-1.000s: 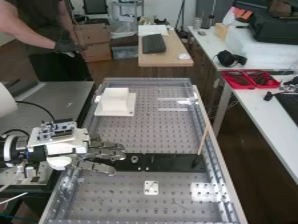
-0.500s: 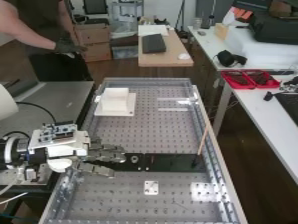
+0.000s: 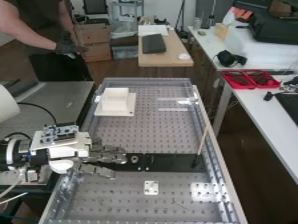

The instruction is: Grab the smaller nut and place it in the white container

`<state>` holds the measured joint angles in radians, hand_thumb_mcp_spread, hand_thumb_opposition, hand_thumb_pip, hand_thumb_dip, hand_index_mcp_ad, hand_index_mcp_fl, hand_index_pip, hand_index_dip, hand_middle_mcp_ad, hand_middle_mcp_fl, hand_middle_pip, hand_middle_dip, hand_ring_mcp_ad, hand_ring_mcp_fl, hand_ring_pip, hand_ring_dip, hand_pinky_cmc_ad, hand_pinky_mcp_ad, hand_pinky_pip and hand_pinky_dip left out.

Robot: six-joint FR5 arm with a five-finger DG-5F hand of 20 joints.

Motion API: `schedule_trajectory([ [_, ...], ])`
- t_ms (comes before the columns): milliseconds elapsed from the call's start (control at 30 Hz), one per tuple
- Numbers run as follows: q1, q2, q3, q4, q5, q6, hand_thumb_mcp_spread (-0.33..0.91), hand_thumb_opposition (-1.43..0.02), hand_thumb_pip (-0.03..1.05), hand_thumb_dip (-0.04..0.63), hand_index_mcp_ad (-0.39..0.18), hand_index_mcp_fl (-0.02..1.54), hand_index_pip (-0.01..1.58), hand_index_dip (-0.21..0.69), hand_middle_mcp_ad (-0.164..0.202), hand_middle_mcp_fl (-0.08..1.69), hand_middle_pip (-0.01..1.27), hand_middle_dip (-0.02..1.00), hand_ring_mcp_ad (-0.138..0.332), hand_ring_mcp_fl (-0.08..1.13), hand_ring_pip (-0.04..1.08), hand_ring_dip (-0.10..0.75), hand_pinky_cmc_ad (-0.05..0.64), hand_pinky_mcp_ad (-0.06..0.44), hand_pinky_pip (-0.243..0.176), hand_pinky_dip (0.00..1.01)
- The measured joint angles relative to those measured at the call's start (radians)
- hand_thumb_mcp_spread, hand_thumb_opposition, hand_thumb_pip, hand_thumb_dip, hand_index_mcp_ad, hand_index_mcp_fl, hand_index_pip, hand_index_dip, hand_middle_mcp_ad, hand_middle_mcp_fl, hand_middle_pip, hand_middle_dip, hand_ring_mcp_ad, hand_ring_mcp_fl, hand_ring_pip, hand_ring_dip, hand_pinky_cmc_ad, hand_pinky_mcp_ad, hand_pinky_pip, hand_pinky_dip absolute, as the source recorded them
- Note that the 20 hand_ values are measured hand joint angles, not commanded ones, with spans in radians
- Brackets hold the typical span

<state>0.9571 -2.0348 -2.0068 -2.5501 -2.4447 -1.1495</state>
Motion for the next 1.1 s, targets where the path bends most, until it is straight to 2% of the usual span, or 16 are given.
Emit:
schedule_trajectory([
  [633, -0.003, -0.007, 0.015, -0.019, -0.005, -0.022, 0.39, -0.86, 0.81, 0.257, -0.131, 0.00, 1.56, 0.209, 0.068, 0.02, 0.13, 0.23, 0.129, 0.00, 0.09, 0.122, 0.351, 0.295, -0.012, 0.18],
  [1100, -0.003, -0.009, 0.017, -0.018, -0.003, -0.017, 0.39, -0.86, 0.81, 0.257, -0.134, 0.00, 1.56, 0.201, 0.068, 0.02, 0.13, 0.23, 0.126, 0.00, 0.09, 0.122, 0.332, 0.295, -0.012, 0.18],
])
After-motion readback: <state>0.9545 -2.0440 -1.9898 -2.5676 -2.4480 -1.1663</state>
